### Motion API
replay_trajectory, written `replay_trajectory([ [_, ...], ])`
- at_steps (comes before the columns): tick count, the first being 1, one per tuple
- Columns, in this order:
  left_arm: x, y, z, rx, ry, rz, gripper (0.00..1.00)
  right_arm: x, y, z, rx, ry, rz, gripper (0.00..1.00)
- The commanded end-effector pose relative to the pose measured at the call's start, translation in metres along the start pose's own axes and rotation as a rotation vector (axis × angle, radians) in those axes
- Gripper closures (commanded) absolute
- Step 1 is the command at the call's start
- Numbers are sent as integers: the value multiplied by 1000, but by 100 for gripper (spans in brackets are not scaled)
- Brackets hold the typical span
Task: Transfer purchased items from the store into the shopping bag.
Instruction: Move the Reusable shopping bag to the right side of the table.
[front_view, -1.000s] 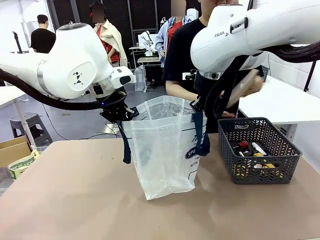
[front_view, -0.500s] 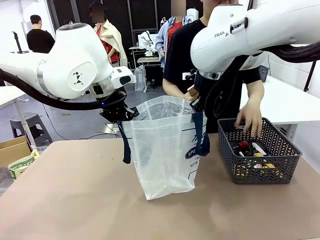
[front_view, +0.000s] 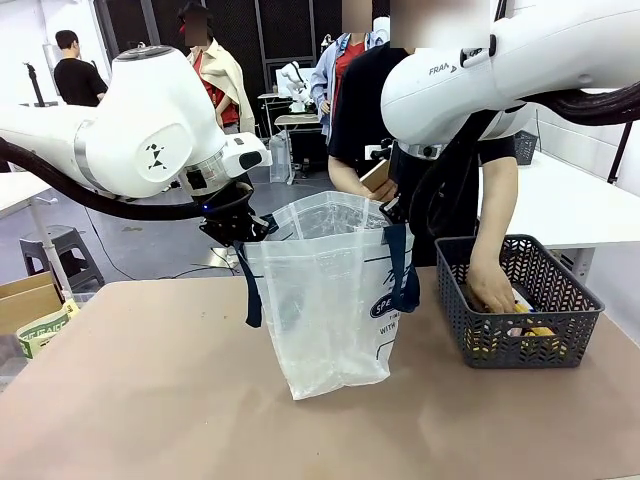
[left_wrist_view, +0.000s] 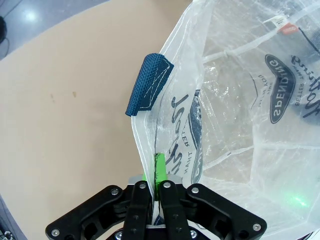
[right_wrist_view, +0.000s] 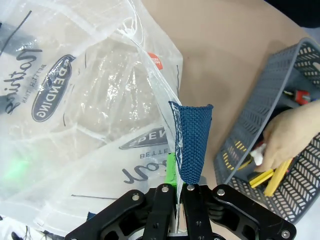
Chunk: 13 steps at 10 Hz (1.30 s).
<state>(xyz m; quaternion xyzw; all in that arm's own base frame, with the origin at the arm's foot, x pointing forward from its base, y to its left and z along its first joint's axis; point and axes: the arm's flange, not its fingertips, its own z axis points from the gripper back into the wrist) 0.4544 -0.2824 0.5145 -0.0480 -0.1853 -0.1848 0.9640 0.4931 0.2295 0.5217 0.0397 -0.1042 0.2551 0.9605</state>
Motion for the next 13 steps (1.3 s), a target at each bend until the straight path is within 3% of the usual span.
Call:
replay_trajectory([
  [1,-1,1,0,4,4,14,100,-1,0,0,0,7,-18,100],
  [13,-1,-1,0,-9,-4,-17,100,0,0,0,-2,-6,1,100],
])
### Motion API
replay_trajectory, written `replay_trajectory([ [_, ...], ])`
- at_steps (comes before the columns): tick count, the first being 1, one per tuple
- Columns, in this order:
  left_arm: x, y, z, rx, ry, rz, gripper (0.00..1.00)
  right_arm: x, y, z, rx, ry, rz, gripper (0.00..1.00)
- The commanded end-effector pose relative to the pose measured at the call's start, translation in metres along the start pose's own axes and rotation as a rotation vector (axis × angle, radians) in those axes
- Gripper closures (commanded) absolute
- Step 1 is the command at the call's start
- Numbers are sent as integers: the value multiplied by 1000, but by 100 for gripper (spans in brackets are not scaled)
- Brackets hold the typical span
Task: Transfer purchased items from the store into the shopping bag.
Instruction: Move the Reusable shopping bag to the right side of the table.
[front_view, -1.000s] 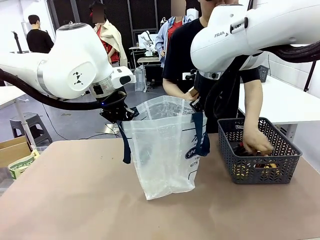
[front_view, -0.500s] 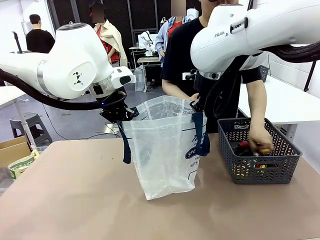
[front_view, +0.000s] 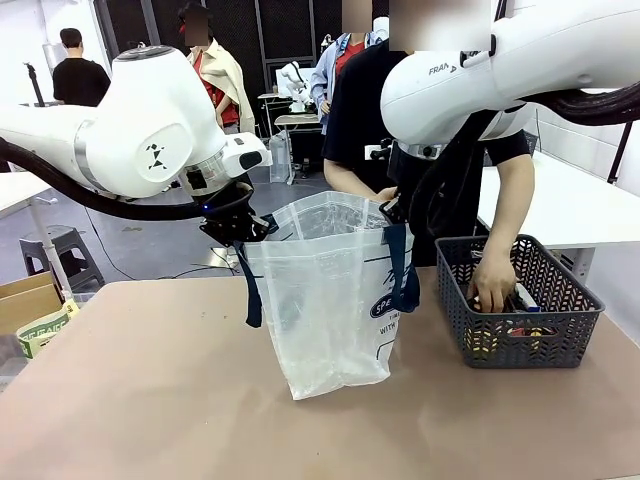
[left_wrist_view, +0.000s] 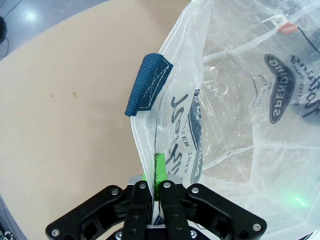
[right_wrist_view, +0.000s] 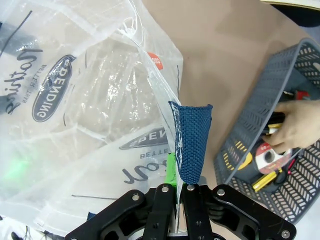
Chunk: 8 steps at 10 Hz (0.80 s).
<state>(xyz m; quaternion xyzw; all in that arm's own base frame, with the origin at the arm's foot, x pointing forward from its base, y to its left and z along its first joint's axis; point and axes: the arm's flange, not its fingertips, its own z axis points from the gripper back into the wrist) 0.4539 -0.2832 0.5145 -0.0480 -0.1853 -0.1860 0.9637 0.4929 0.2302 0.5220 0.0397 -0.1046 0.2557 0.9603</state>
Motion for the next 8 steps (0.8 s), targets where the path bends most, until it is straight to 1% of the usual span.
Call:
replay_trajectory([
  [1,-1,0,0,-23,-4,-44,100,-1,0,0,-2,-10,6,100],
  [5,-2,0,-2,-55,5,-94,100,-2,-1,1,-2,-21,9,100],
  [8,-1,1,-2,-67,6,-78,100,-3,-1,1,-6,-26,7,100],
])
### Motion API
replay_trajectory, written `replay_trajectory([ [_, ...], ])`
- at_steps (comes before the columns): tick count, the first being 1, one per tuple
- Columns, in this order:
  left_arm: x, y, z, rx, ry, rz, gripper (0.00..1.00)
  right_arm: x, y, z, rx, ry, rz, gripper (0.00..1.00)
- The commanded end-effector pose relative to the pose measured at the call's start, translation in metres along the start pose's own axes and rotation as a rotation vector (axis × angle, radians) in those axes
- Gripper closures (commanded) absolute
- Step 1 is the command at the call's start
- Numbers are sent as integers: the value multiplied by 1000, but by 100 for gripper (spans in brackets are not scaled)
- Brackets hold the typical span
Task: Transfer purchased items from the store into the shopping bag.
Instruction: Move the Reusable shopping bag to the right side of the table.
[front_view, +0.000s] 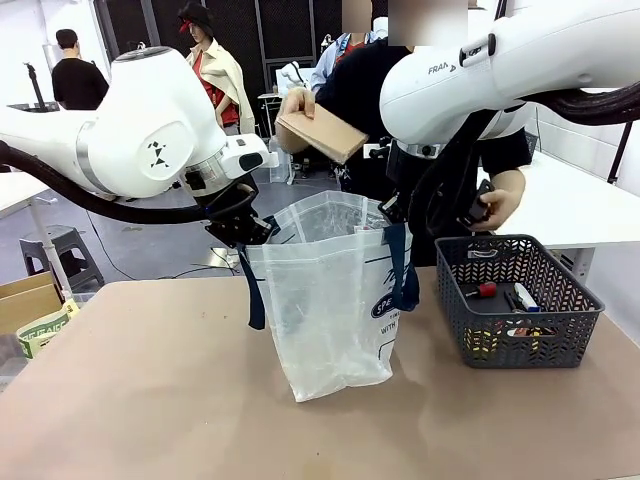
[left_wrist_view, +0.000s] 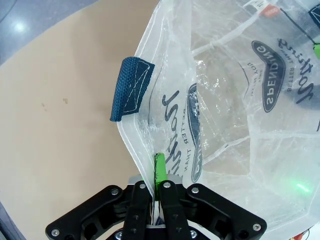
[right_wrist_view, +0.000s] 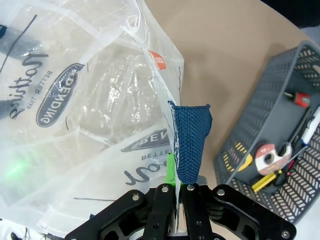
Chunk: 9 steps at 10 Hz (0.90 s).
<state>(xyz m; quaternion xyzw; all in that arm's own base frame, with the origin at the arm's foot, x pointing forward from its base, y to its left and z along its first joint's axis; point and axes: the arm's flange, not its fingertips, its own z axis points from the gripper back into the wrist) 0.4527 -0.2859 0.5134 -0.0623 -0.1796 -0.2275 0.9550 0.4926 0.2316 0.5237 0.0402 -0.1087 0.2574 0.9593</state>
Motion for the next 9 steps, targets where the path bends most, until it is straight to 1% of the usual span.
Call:
replay_trajectory([
  [1,-1,4,-2,-9,5,20,100,-4,-2,0,-5,-21,1,100],
  [2,0,0,0,0,0,0,100,0,0,0,0,0,0,100],
  [9,0,0,0,0,0,0,100,0,0,0,0,0,0,100],
])
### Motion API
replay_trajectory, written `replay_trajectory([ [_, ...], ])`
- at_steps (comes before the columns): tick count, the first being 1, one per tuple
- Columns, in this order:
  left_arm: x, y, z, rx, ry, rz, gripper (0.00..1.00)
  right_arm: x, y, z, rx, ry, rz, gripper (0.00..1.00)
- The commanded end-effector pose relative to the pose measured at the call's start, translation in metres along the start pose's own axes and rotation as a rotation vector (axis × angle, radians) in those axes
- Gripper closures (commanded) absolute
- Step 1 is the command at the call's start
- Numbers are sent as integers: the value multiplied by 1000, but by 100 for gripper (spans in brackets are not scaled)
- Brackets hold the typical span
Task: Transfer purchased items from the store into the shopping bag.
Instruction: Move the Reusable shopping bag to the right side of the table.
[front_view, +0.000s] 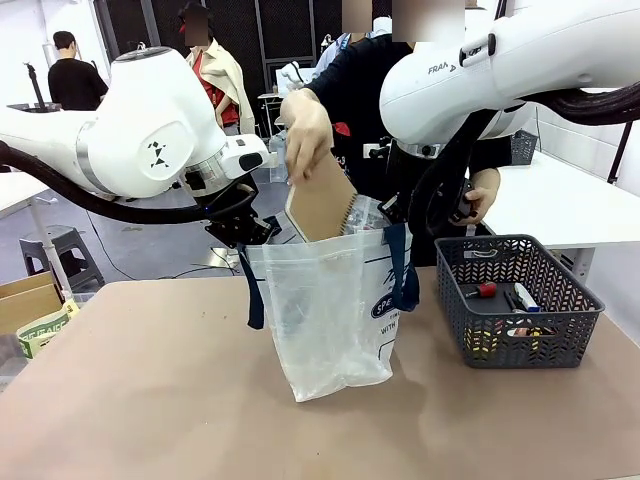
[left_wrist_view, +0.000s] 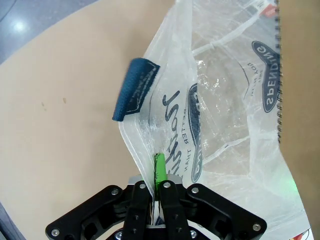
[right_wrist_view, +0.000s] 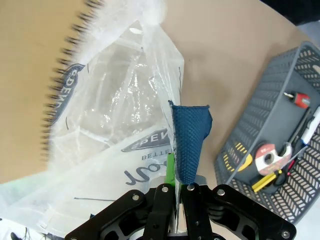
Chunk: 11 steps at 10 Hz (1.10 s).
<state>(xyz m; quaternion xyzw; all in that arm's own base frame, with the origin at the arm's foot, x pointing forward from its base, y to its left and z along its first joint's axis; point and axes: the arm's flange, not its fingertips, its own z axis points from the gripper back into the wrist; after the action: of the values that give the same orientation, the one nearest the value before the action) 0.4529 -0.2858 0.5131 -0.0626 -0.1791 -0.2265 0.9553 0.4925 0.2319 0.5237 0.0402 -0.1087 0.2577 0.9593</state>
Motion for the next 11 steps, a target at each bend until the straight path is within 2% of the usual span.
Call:
replay_trajectory([
  [1,0,0,0,0,-1,-2,100,0,0,0,0,0,-1,100],
  [11,0,0,0,0,-1,-2,100,0,0,0,0,0,-1,100],
])
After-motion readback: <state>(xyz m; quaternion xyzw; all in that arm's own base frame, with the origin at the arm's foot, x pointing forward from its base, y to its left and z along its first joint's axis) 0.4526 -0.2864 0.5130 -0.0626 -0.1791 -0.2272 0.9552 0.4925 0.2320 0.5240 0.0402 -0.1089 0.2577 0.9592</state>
